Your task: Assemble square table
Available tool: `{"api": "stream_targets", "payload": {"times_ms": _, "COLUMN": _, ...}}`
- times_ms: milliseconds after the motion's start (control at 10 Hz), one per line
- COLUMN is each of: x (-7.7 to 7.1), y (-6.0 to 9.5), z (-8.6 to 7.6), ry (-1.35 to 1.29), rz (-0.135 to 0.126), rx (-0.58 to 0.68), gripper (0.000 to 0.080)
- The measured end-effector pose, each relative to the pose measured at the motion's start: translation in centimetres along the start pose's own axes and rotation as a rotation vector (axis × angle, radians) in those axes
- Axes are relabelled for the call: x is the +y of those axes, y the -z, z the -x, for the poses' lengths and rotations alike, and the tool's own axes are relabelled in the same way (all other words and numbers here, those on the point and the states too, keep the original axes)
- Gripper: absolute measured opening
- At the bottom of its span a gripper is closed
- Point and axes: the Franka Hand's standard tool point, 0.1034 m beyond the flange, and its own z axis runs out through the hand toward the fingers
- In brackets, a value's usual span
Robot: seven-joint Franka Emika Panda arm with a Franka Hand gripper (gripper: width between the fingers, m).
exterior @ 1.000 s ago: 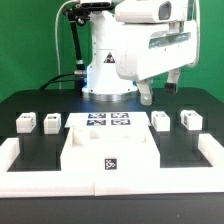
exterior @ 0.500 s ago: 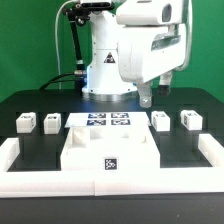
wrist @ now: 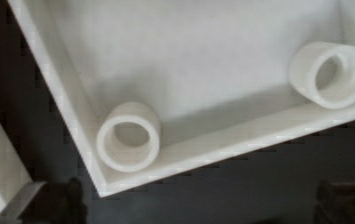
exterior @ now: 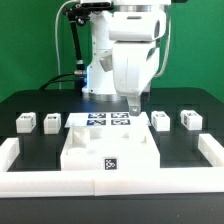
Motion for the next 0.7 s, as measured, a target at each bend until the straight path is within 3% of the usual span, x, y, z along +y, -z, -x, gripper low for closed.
{"api": "stream_targets", "payload": {"times_ms": 300, "x": 0.0, "y": -0.4, "z": 1.1, "ry": 0.105, "rz": 0.015, "rx": 0.005, "gripper": 0.0649}}
{"api": "stream_targets", "payload": {"times_ms": 400, "x": -0.3, "y": -0.7, "z": 1.6, "ry": 0.099, "rz": 0.004, "rx": 0.002, "gripper": 0.0649}}
{"api": "stream_targets", "payload": {"times_ms": 700, "x": -0.4, "y": -0.8, "z": 1.7, "ry": 0.096, "rz": 0.002, "rx": 0.001, "gripper": 0.0649}}
